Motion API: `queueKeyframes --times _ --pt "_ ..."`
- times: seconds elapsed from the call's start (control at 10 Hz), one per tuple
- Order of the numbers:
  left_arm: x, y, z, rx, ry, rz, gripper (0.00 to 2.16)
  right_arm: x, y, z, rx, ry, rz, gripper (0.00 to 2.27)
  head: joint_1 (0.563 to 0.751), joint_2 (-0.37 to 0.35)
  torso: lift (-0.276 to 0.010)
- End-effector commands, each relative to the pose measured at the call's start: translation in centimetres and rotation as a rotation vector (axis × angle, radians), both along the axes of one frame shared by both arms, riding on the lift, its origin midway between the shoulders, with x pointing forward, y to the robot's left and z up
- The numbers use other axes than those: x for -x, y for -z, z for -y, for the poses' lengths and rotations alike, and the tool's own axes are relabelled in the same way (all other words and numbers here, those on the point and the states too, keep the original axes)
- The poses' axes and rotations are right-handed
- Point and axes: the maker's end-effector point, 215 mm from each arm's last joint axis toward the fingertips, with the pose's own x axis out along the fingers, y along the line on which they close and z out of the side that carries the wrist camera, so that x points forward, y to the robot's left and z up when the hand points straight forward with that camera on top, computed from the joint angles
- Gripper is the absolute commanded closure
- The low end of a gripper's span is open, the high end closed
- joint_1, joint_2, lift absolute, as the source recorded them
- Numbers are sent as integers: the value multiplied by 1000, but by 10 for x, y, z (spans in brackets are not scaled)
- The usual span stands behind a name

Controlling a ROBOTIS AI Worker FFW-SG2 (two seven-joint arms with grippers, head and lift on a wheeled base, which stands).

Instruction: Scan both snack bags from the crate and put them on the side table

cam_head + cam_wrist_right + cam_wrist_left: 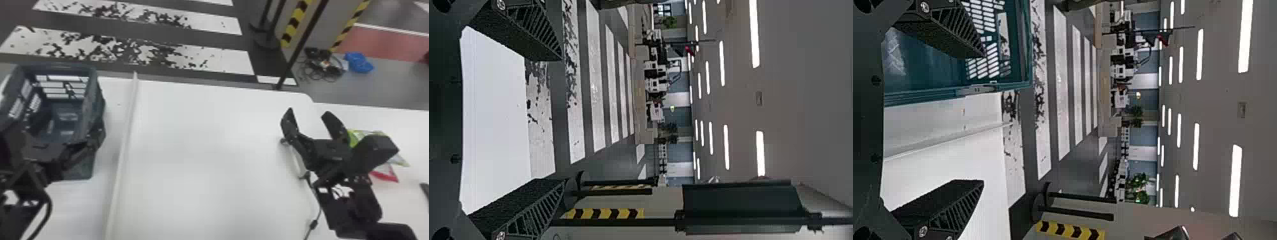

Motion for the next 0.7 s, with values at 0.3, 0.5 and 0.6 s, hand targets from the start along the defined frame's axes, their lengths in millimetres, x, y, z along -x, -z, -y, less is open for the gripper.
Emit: queueKeyframes --times 0.3,0.5,0.6 --pt "20 -11 9 -4 7 98 100 24 34 -96 10 -117 -32 63 695 -41 -87" --pt "27 -5 17 -11 7 93 100 29 41 -98 13 -94 -49 63 695 -22 -87" --pt "30 -4 19 -13 10 89 103 29 42 -94 15 -79 -51 63 695 -24 -87"
